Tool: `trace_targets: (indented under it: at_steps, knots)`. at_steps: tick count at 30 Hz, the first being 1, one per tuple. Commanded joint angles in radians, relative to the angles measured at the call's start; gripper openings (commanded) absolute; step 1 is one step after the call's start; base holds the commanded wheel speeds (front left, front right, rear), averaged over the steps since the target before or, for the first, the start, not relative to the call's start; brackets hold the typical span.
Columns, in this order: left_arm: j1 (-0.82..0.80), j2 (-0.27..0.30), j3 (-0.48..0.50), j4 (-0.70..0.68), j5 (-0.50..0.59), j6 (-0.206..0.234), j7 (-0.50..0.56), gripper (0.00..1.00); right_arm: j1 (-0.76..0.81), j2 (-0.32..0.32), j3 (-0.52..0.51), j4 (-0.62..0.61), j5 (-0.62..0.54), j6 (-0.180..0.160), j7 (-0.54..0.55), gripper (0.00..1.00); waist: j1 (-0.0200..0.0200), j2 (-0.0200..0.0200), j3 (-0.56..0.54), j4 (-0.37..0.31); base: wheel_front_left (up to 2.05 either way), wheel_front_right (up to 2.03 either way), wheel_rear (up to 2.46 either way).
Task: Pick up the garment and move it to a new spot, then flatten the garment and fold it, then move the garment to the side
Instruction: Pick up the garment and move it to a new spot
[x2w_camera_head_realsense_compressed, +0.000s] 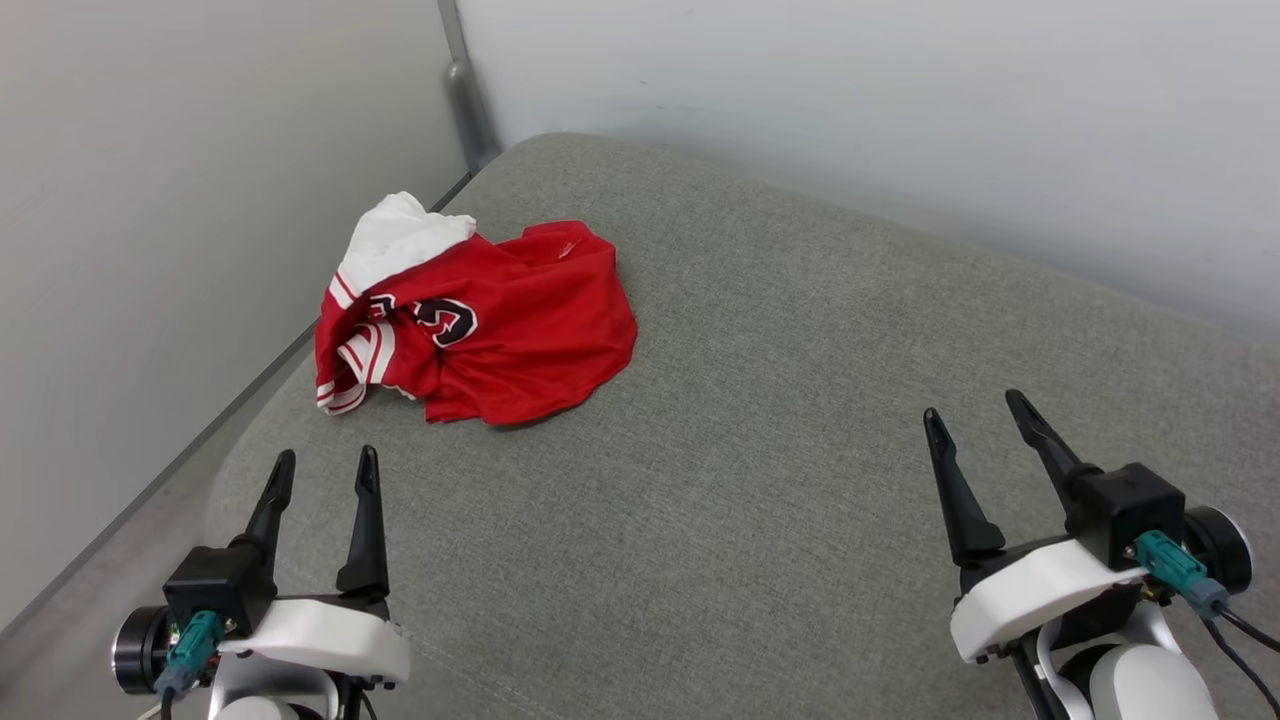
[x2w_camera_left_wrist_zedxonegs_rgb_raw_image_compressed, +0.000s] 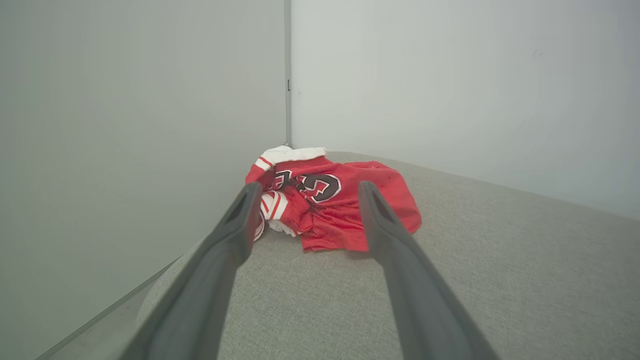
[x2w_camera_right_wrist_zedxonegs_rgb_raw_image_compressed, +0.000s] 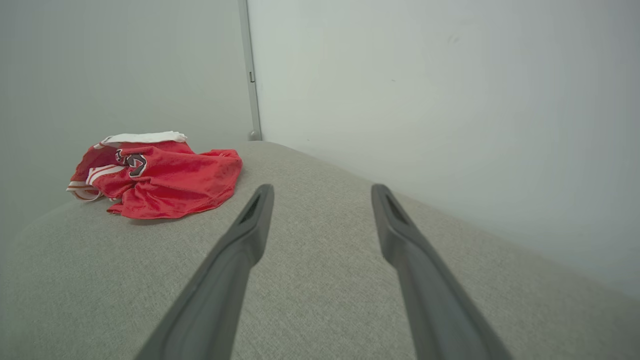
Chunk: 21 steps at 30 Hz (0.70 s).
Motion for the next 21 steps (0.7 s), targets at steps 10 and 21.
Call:
trace_targets:
  at_steps: [10,21]
  knots:
    - [-0.285,0.082,-0.014,0.211,-0.021,-0.005,0.055,1.0,-0.02,0.0,-0.043,-0.069,-0.04,-0.001,0.029,1.0,0.0001,0.0,0.101,-0.052,0.0,0.0,0.0]
    - [-0.646,0.313,-0.09,0.461,-0.172,-0.007,0.415,1.0,-0.101,-0.001,-0.052,-0.108,-0.044,-0.001,0.023,1.0,0.0001,0.0,0.307,-0.249,0.0,0.0,0.0]
